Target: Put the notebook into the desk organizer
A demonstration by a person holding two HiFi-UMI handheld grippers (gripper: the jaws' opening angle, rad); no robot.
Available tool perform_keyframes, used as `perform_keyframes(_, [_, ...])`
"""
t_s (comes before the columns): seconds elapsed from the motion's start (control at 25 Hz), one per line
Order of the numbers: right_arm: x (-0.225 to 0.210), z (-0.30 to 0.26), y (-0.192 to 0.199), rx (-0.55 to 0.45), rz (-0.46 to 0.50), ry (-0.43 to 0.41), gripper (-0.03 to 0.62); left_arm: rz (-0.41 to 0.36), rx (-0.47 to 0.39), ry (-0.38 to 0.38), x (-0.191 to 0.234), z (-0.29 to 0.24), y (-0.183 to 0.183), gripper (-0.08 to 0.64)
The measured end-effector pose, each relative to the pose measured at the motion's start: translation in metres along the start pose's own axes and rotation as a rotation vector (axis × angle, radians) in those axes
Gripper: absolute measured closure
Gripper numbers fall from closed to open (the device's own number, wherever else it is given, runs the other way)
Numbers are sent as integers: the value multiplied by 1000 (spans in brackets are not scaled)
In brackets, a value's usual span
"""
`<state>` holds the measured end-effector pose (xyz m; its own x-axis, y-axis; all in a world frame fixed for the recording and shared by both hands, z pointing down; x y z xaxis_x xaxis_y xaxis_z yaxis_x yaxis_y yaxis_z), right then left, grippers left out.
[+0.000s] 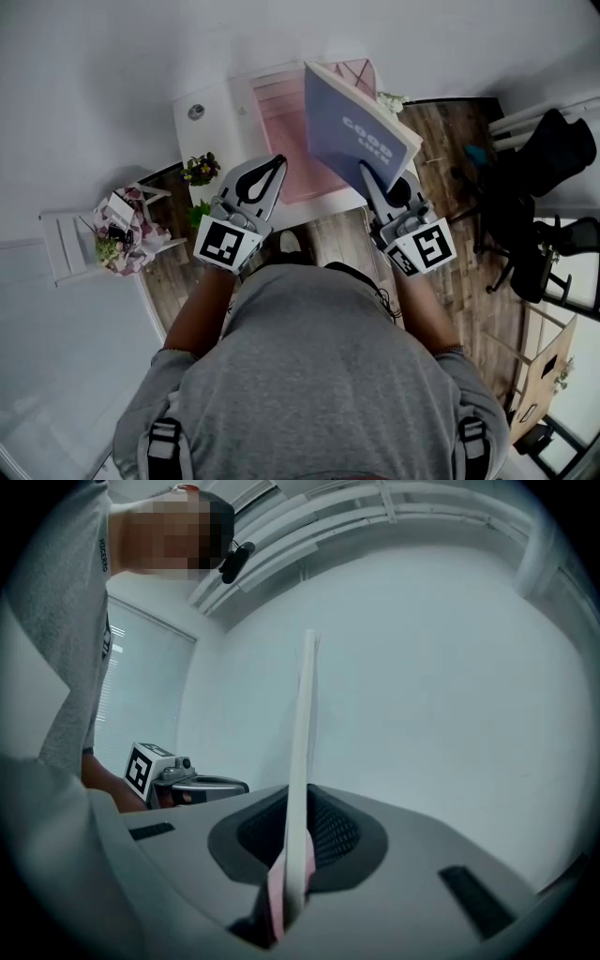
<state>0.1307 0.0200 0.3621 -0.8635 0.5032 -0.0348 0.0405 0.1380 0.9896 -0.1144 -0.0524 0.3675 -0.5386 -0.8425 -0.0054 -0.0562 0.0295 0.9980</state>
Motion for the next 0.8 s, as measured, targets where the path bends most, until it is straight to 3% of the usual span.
perform_keyframes(0.2, [-11,-22,-7,0,-10,-26,552,4,-23,-3,17,-10,-2,534])
perform_keyframes(0.4, [-32,-35,-16,-10,-16,-81,552,3,-44,-54,23,-19,-5,534])
perform_keyframes(0.64, [-64,-56,-16,3,-41,-215,552,6,-16,-159,21,-35,-4,534])
perform_keyframes(0.8, [-84,-69,-14,21,-97,-329,552,4,-41,-246,14,-48,-11,534])
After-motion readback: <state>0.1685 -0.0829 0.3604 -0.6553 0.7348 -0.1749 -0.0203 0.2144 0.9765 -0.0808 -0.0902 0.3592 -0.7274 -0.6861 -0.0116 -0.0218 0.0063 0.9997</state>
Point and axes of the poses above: the fingertips, and each gripper's own axes: z backward along the fingers, x to its left, y out of its underside, the point moved 9 cm from there along z, backward along the fingers, and after that the axes turned 6 degrees about x, right-handed, at the moved point
